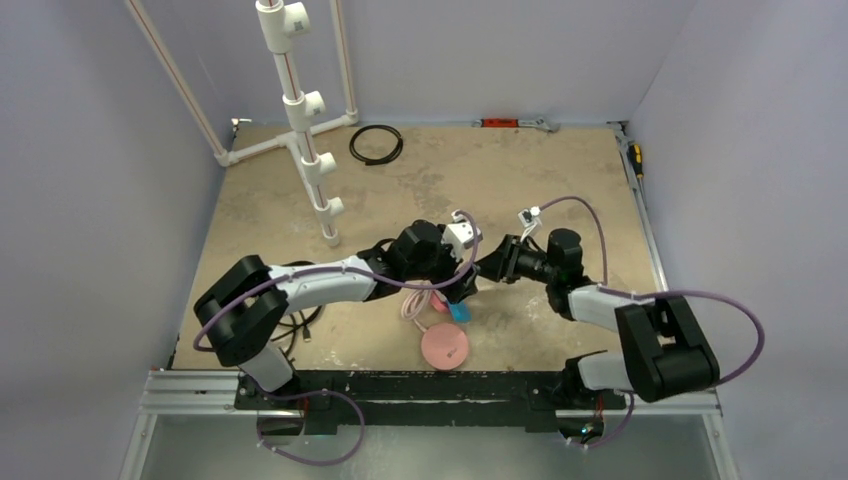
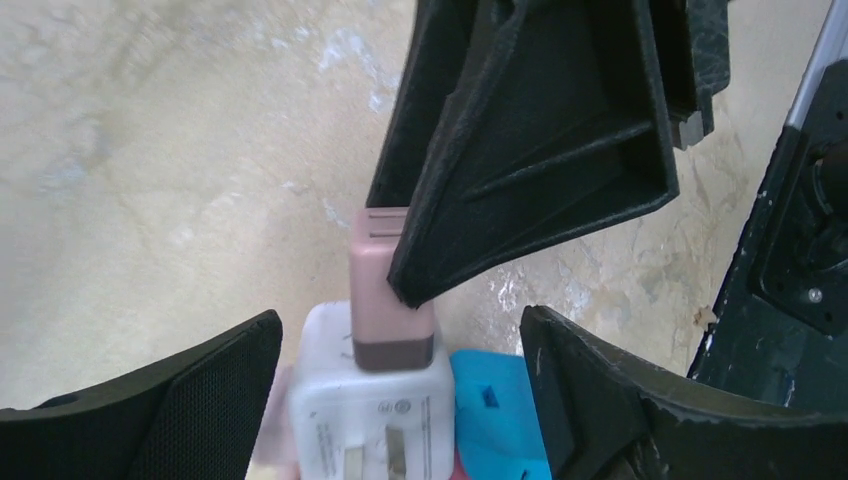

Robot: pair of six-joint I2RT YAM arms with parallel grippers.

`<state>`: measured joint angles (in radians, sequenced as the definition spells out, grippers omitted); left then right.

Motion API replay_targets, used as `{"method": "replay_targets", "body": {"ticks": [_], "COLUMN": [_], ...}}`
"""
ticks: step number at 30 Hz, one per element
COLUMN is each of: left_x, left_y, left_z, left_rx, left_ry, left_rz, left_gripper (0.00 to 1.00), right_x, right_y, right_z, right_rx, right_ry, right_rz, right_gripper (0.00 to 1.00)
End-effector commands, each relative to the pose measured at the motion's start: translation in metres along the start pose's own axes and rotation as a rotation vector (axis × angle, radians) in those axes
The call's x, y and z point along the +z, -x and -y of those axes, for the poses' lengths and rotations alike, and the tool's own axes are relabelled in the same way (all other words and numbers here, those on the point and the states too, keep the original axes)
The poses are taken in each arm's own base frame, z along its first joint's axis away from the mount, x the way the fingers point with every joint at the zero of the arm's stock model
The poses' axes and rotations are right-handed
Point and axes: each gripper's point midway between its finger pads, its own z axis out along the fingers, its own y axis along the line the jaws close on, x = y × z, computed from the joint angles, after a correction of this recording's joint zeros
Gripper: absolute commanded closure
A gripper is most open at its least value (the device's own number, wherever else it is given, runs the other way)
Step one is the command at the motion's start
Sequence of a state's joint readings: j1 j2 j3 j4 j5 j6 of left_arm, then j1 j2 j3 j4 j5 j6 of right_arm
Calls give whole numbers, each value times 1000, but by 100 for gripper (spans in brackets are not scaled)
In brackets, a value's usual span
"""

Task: Pull the plug off the socket
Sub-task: Remove the plug from the socket.

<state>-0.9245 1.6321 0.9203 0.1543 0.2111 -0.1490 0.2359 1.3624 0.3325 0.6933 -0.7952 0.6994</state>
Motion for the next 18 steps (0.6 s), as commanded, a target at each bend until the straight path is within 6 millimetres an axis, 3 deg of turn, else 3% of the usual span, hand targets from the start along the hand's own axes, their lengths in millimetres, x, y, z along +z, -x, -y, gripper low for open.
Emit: {"method": "replay_targets", "body": {"ticks": [1, 4, 6, 10, 16, 18], "left_x": [-39, -55, -60, -59, -39, -34], "left_y": [69, 66, 57, 20, -10, -15], "left_z": [-6, -19, -17, -9, 19, 18], "left_rx": [11, -32, -40, -71, -152, -170], "left_ry": [108, 206, 202, 150, -18, -14], "left_rz": [184, 162, 131, 16, -115, -134], "left_gripper": [9, 7, 6, 4, 4, 4], "right_x": [-7, -18, -26, -40, -43, -45], "right_y": [27, 46, 59, 77, 74, 72], "right_z": [-16, -25, -32, -39, -32, -28], "right_rx": [-112, -177, -230, -305, -309, -309], "right_ry": [-26, -82, -125, -198, -231, -240], "right_rz": [106, 179, 230, 280, 285, 293], "right_gripper": [100, 100, 100, 100, 100, 100]}}
